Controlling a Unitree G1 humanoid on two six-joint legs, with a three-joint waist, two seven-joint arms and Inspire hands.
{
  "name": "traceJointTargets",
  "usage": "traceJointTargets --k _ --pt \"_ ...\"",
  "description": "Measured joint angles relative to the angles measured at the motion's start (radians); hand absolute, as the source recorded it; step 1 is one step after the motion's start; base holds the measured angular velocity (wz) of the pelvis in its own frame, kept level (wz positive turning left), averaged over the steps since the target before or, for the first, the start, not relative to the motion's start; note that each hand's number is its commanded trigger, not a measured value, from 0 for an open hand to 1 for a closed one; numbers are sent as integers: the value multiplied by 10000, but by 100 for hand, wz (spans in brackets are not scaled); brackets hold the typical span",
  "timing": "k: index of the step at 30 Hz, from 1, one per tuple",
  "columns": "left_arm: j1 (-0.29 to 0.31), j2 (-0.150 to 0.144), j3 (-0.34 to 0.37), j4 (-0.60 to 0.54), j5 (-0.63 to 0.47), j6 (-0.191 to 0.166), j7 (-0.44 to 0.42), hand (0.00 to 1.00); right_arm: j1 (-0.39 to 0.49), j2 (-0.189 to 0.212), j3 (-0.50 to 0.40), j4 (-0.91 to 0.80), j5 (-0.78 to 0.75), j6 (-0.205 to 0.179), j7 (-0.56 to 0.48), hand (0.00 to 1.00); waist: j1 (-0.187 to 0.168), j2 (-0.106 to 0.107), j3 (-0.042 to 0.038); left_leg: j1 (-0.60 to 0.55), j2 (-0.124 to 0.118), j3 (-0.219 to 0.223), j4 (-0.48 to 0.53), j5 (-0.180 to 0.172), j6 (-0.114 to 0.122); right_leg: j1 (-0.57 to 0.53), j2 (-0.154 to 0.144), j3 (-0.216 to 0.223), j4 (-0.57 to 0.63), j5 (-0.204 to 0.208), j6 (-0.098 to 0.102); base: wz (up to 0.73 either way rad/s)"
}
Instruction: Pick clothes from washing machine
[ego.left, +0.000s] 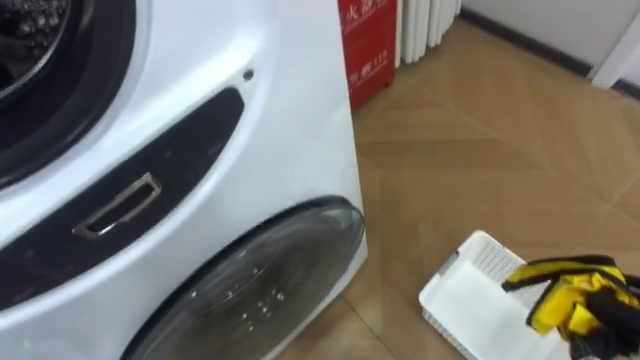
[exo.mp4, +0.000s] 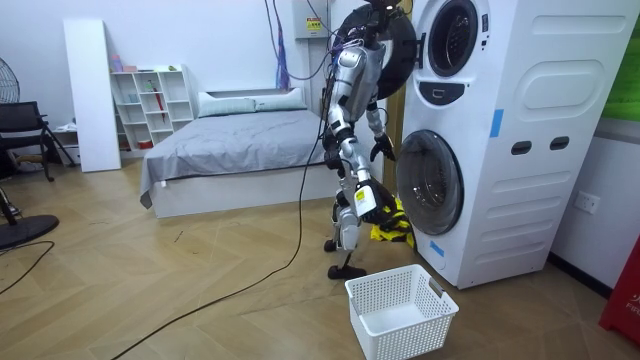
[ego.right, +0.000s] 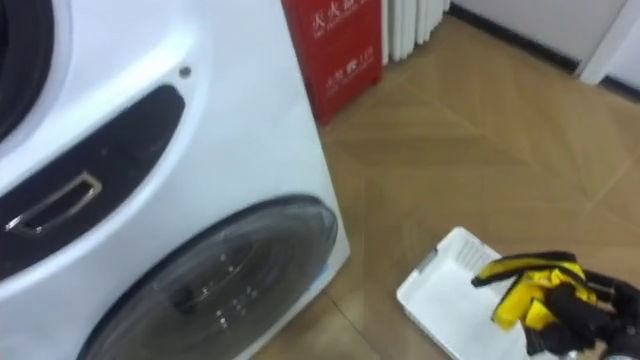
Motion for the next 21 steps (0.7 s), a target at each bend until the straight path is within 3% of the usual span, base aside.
traceJointTargets --k 3,4,5,6,13,21 --pt "-26 -5 -16 -93 -1 -94 4 0 1 -16 14 13 122 -229 -201 100 -9 42 21 -90 -55 -2 -1 11 14 -175 -36 4 162 -83 4 2" --pt "-26 -24 -41 -147 -20 -95 4 0 -4 -71 35 191 164 -390 -232 84 -14 54 24 -94 -77 -7 -1 21 25 -195 -62 -7 201 -123 6 6" --pt "-26 -25 -85 -157 -75 -96 4 0 -10 -103 54 283 197 -427 -253 62 -5 61 24 -94 -83 -7 -1 23 28 -196 -71 -10 205 -131 8 6" --pt "-25 -26 -144 -178 -226 -109 4 0 7 -137 86 372 226 -433 -303 0 -5 72 23 -103 -98 -7 -1 28 34 -211 -93 -19 225 -154 16 4" --pt "-16 -26 -346 -390 -605 -135 6 0 13 -250 306 676 247 -453 -449 0 -13 96 9 -245 -290 -24 -11 67 100 -459 -255 -16 530 -296 99 5" --pt "100 -22 -529 -558 -659 -276 48 0 55 -456 305 760 241 -615 -529 0 -22 100 6 -239 -329 -24 -22 91 140 -454 -304 -42 541 -307 119 2"
